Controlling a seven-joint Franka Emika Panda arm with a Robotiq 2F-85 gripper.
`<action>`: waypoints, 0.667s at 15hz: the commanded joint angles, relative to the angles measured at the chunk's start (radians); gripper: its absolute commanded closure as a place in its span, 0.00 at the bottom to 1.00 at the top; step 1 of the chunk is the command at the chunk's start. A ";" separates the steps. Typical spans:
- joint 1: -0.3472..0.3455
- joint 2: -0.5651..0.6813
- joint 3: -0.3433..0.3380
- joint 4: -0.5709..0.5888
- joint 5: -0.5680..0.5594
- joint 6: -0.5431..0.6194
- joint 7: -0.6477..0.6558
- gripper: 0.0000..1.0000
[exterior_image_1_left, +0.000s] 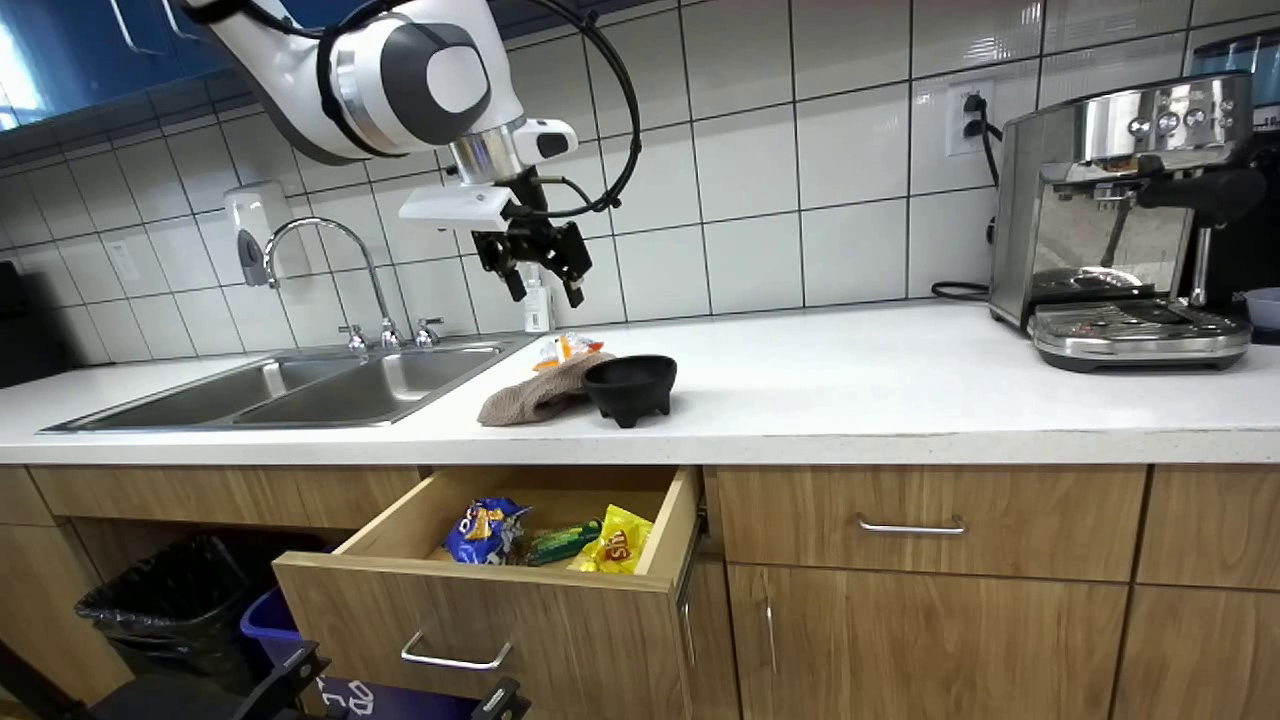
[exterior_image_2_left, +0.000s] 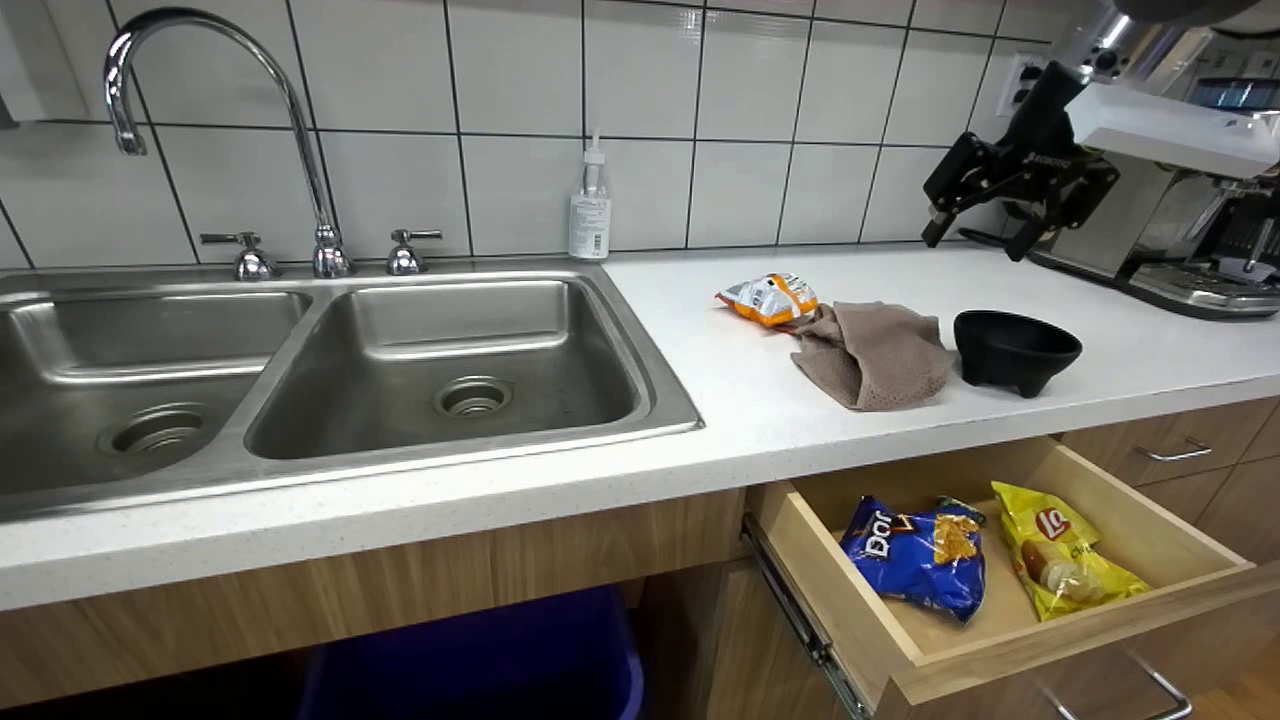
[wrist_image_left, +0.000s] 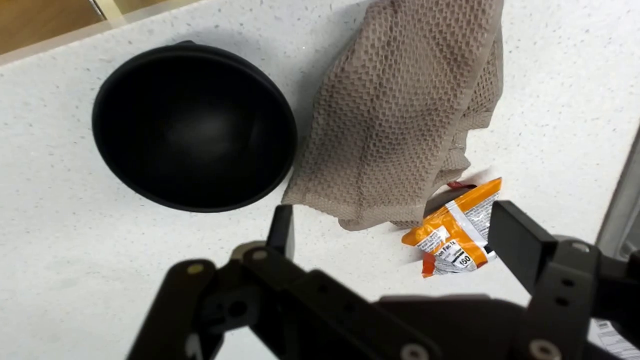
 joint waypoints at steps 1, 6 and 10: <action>-0.009 0.024 0.012 0.020 0.001 -0.008 0.027 0.00; 0.000 0.106 0.026 0.084 -0.001 0.011 -0.004 0.00; 0.004 0.202 0.039 0.179 -0.027 0.021 -0.019 0.00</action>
